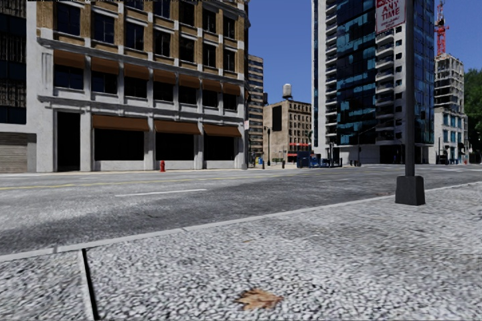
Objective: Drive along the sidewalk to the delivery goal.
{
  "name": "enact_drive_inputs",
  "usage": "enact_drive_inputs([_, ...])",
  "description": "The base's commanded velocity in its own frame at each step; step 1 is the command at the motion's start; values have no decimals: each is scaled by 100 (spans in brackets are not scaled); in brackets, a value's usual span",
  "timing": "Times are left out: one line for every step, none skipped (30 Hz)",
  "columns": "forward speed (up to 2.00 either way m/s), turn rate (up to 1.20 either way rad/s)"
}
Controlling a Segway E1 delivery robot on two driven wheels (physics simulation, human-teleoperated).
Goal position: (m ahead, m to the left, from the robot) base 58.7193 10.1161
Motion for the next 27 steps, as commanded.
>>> enact_drive_inputs([0, -120])
enact_drive_inputs([0, -120])
enact_drive_inputs([0, -120])
enact_drive_inputs([0, -120])
enact_drive_inputs([0, -120])
enact_drive_inputs([0, -120])
enact_drive_inputs([0, -120])
enact_drive_inputs([0, -120])
enact_drive_inputs([0, -120])
enact_drive_inputs([0, -120])
enact_drive_inputs([0, -120])
enact_drive_inputs([0, -120])
enact_drive_inputs([0, -120])
enact_drive_inputs([0, -120])
enact_drive_inputs([0, -120])
enact_drive_inputs([0, -120])
enact_drive_inputs([0, -120])
enact_drive_inputs([0, -120])
enact_drive_inputs([0, -120])
enact_drive_inputs([0, -116])
enact_drive_inputs([0, 0])
enact_drive_inputs([0, 0])
enact_drive_inputs([0, 0])
enact_drive_inputs([56, 0])
enact_drive_inputs([200, 0])
enact_drive_inputs([200, 0])
enact_drive_inputs([200, 0])
